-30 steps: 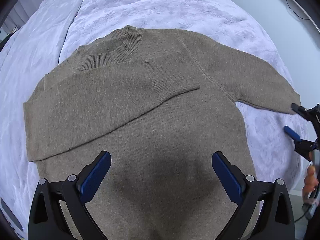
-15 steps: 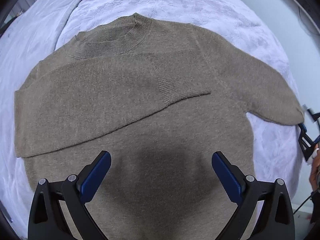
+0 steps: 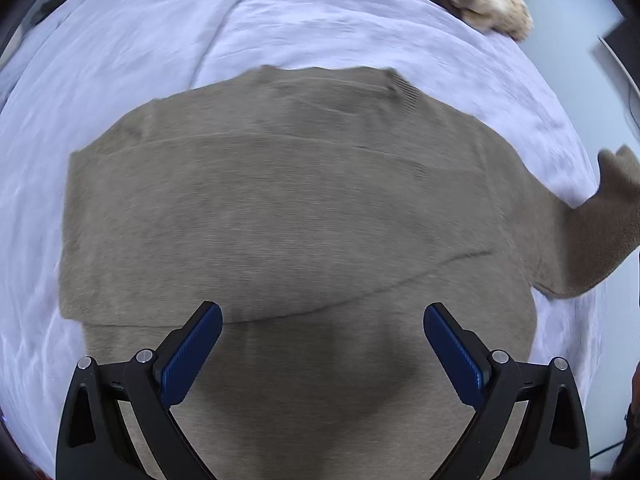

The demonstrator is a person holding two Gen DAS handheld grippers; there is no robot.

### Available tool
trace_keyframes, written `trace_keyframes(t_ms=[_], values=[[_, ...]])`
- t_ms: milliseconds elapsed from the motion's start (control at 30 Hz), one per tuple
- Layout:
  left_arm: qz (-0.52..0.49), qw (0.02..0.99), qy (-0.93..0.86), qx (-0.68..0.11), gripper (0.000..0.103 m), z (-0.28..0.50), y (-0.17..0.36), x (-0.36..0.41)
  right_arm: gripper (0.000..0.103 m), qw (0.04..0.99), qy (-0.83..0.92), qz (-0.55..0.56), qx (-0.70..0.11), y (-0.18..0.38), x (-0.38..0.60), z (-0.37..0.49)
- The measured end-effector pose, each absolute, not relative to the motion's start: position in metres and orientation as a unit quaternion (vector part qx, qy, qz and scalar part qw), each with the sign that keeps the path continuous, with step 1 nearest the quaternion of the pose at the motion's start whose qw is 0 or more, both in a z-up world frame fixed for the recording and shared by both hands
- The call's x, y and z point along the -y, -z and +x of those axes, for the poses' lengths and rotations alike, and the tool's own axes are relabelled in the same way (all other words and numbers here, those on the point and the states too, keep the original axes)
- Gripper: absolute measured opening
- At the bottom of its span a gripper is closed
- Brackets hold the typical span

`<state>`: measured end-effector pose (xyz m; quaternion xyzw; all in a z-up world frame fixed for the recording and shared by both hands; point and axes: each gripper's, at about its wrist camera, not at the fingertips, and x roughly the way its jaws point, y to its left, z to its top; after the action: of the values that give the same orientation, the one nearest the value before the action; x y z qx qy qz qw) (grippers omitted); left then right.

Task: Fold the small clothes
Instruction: 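Grasp the sleeve cuff with the right tool and lift it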

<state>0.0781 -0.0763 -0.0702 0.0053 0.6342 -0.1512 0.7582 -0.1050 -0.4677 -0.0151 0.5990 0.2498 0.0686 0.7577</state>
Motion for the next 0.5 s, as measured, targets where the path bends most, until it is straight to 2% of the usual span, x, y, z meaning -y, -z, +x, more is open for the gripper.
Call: trace_keyframes(t_ms=[167,367,400,467,500], values=[[-0.033,0.782,0.112,-0.612,0.101,0.087,0.069,0.028,0.009,0.783,-0.144,0.466,-0.387,0.017,0.358,-0.008],[-0.061,0.787,0.081,-0.609,0.101,0.094,0.077,-0.019,0.012,0.742,-0.135,0.352,-0.554,0.093,0.244,0.052],[-0.066,0.787,0.081,-0.608,0.101,0.092,0.079,-0.024,0.017,0.729,-0.122,0.354,-0.574,0.105,0.237,0.053],[-0.076,0.787,0.082,-0.607,0.101,0.093,0.083,-0.032,0.037,0.708,-0.106,0.380,-0.585,0.120,0.236,0.046],[-0.080,0.786,0.085,-0.607,0.101,0.092,0.082,-0.040,0.051,0.705,-0.106,0.399,-0.577,0.121,0.239,0.042]])
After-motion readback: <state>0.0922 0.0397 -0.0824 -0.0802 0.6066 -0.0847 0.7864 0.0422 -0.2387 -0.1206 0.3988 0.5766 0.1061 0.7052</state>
